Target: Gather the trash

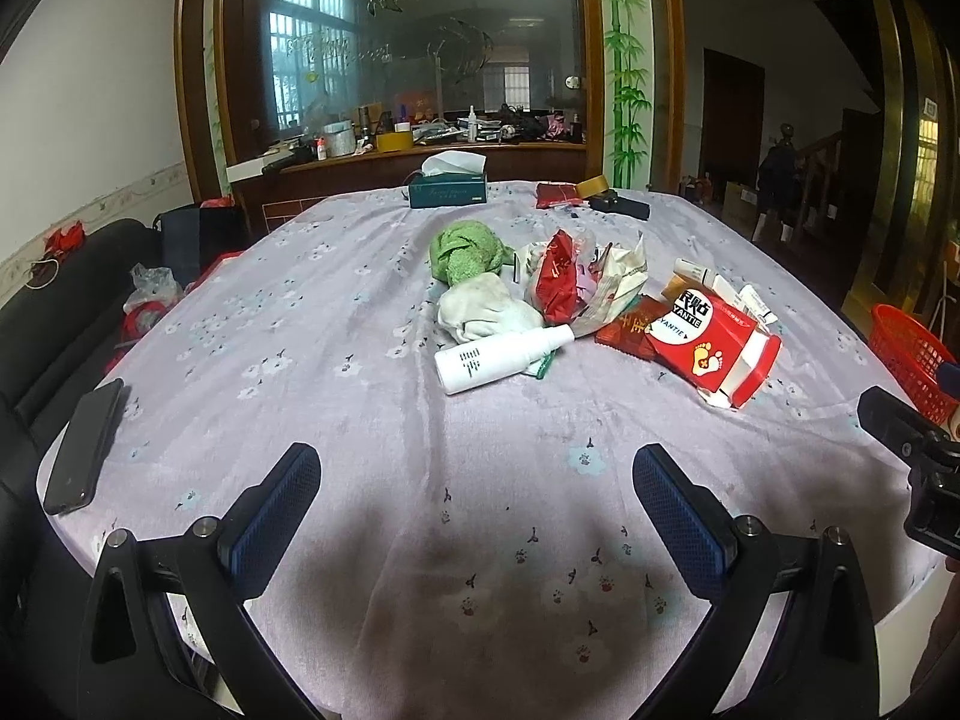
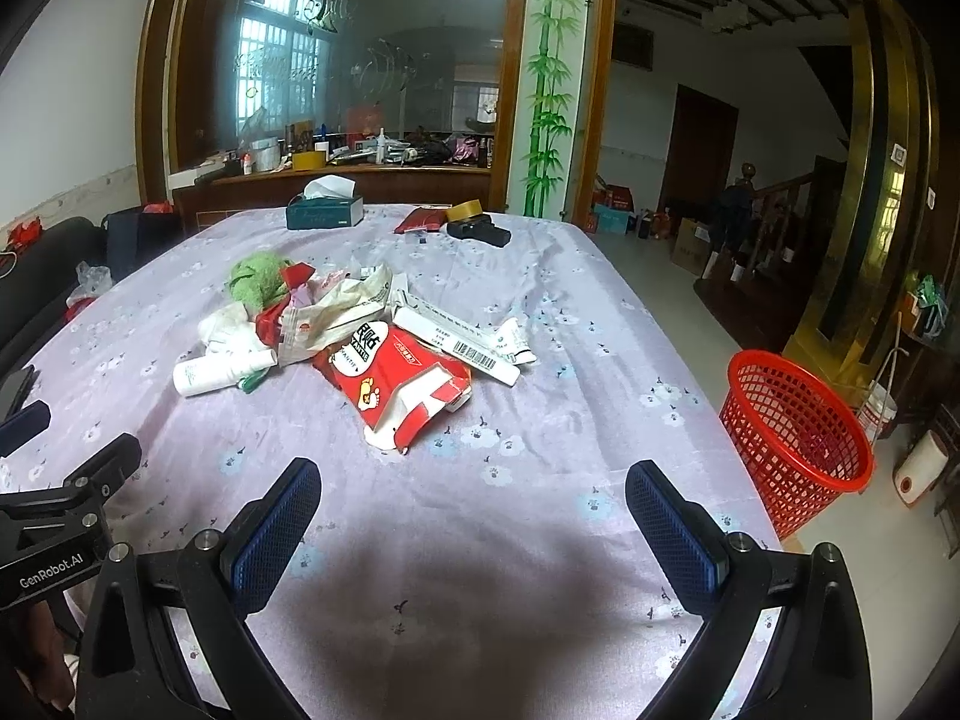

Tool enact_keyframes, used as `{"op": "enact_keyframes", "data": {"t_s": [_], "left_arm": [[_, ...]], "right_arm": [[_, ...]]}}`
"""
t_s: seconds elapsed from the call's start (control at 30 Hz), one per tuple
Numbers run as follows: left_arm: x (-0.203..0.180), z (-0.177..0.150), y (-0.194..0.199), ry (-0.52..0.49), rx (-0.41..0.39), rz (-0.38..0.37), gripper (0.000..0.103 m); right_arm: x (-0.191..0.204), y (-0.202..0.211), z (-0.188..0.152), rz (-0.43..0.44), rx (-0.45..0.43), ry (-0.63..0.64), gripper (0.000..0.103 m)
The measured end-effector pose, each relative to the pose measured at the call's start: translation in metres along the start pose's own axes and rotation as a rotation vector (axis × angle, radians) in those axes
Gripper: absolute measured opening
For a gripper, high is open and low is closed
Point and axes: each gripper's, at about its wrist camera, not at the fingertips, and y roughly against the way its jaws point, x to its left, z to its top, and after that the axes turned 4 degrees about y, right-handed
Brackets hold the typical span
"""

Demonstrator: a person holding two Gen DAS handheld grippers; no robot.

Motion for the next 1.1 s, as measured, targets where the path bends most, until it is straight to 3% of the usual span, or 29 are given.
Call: {"op": "enact_keyframes", "data": {"t_s": [1.1], "left_arm": [[0.0052,-0.0041,-0.0057,0.007,0.020,0.006,0.103]], "right_arm": [[0.0047,-0.0057,-0.0039,0.022,0.023,0.008,0.103]]}}
